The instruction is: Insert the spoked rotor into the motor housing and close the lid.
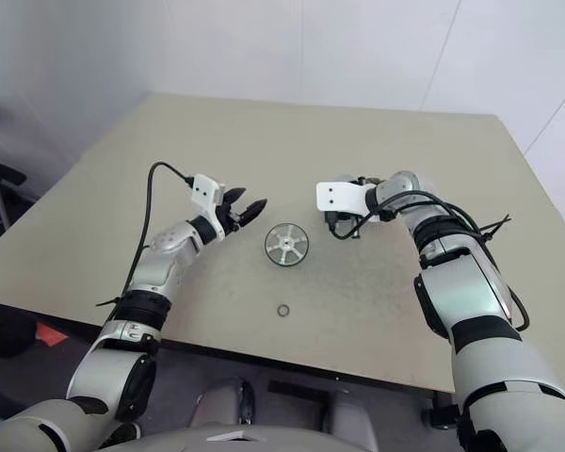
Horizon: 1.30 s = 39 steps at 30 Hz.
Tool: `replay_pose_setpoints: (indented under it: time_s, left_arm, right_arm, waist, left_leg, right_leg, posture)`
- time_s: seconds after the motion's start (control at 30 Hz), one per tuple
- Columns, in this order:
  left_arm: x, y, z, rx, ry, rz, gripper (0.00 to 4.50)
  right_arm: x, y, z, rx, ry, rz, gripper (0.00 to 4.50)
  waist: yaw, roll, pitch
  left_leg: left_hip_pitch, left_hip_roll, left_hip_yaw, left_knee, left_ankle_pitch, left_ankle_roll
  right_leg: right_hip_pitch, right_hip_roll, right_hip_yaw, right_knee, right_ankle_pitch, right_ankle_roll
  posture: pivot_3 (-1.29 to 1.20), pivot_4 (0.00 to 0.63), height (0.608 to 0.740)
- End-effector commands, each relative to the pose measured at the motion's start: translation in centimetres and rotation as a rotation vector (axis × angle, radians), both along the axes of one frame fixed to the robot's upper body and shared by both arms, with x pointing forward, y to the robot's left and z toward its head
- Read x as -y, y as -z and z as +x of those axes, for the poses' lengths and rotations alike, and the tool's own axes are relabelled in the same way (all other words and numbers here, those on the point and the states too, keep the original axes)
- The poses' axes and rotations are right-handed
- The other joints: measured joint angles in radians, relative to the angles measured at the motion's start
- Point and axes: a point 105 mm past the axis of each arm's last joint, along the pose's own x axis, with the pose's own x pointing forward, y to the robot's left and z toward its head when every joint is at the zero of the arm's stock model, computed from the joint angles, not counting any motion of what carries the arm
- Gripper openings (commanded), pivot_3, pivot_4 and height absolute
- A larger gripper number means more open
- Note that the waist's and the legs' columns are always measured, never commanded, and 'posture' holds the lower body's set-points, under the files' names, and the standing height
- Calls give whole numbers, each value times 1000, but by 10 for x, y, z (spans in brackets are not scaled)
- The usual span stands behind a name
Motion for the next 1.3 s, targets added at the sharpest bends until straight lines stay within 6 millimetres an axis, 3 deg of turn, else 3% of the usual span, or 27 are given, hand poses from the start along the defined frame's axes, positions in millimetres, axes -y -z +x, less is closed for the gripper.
replay_pose_setpoints:
  time_s: [0.03,1.3]
  left_arm:
    - [0,-15,3,57,-2,-5,3692]
    - [1,-16,4,61,7,4,3692]
  right_arm:
    - [-16,-27,5,81,-71,21,134]
    - [-20,-37,5,124,-103,22,134]
  waist:
    - [0,0,0]
    - [1,0,0]
  left_leg:
    - [0,0,0,0,0,0]
    - [0,0,0,0,0,0]
  right_leg:
    - [0,0,0,0,0,0]
    - [0,0,0,0,0,0]
  posture:
    - [0,0,740]
    - [0,0,740]
